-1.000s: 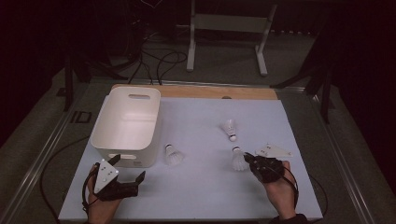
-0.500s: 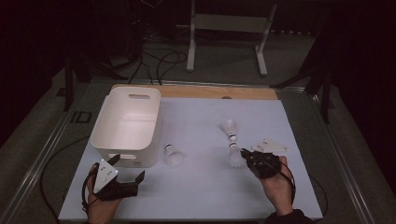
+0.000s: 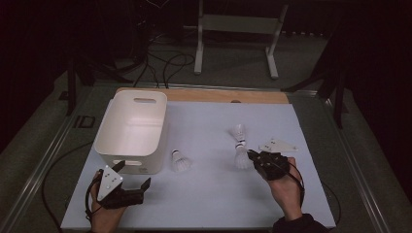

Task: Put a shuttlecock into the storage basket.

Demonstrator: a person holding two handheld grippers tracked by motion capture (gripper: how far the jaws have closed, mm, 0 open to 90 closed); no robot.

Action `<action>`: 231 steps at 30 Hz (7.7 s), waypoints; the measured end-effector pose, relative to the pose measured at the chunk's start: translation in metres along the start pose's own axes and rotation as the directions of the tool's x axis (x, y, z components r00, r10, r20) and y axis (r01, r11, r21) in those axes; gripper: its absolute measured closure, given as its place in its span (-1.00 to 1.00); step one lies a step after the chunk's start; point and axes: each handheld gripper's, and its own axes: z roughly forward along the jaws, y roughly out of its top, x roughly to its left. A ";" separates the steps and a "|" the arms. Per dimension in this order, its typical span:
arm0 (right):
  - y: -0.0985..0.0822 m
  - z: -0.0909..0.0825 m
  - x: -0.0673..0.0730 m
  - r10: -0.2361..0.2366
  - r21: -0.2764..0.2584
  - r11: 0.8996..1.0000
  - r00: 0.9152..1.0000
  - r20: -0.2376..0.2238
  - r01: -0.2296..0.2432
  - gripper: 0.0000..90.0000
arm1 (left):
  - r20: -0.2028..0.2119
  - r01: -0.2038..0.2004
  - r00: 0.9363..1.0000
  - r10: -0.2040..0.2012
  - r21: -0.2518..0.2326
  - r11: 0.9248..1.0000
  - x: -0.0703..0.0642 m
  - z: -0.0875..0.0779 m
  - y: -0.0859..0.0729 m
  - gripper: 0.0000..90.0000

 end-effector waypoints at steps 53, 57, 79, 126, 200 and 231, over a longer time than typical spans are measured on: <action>0.045 0.020 0.008 -0.022 -0.017 1.000 0.998 -0.058 0.021 0.98 | 0.003 -0.006 1.000 0.006 0.003 1.000 -0.002 0.001 0.000 -1.00; 0.048 0.021 0.009 -0.021 -0.020 1.000 0.998 -0.059 0.020 0.98 | 0.004 -0.012 1.000 0.012 0.005 1.000 -0.002 0.001 0.000 -1.00; 0.064 0.030 0.008 -0.024 -0.031 0.999 0.995 -0.101 0.021 0.98 | 0.002 -0.017 1.000 0.017 0.009 1.000 -0.003 0.002 0.000 -1.00; 0.087 0.041 0.021 -0.034 -0.069 0.997 0.988 -0.150 0.023 0.98 | 0.008 -0.023 1.000 0.023 0.014 1.000 -0.003 0.002 0.000 -1.00; 0.121 0.066 0.058 -0.041 -0.122 0.992 0.971 -0.236 0.012 0.98 | 0.015 -0.024 1.000 0.024 0.014 1.000 -0.003 0.002 0.000 -1.00; 0.135 0.074 0.082 -0.069 -0.143 0.989 0.965 -0.254 0.033 0.97 | 0.016 -0.024 1.000 0.024 0.011 1.000 -0.003 0.002 0.000 -1.00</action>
